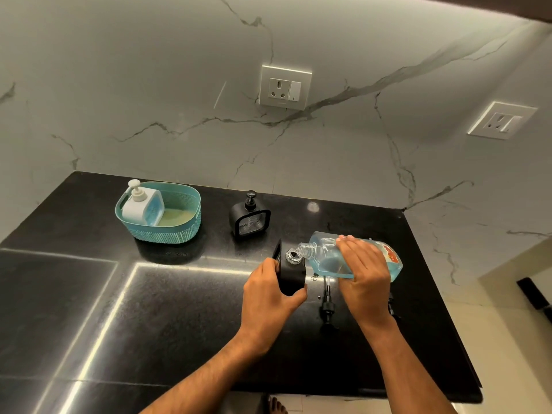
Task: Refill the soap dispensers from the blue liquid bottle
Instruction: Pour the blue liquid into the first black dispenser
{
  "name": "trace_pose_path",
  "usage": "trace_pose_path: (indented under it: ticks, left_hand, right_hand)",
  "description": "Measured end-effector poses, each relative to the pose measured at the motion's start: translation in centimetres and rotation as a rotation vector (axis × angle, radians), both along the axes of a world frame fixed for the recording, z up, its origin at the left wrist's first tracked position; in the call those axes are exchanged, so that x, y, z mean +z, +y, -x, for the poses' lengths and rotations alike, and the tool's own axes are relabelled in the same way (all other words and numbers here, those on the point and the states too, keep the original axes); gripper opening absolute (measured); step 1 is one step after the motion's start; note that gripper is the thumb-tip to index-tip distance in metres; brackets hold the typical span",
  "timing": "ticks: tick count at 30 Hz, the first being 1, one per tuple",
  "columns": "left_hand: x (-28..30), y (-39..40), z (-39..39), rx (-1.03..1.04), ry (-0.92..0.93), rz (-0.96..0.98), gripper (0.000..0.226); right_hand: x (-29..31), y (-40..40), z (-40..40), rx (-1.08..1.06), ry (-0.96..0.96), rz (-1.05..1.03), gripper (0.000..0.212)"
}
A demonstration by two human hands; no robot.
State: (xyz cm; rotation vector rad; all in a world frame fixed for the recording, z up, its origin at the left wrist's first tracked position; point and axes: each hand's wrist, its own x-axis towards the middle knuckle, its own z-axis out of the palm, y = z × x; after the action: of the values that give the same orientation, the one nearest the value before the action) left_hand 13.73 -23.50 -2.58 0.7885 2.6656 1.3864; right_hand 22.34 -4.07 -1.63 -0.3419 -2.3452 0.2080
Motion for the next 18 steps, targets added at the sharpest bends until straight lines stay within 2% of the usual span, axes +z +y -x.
trace_pose_path:
  ticks: [6, 18]
  left_hand:
    - [0.12, 0.03, -0.30, -0.002, 0.008, 0.014, 0.051]
    - [0.16, -0.31, -0.67, -0.015, 0.006, -0.004, 0.050]
  right_hand:
    - [0.41, 0.17, -0.40, -0.003, -0.022, -0.032, 0.075]
    - [1.04, 0.01, -0.56, 0.001, -0.039, -0.082, 0.074]
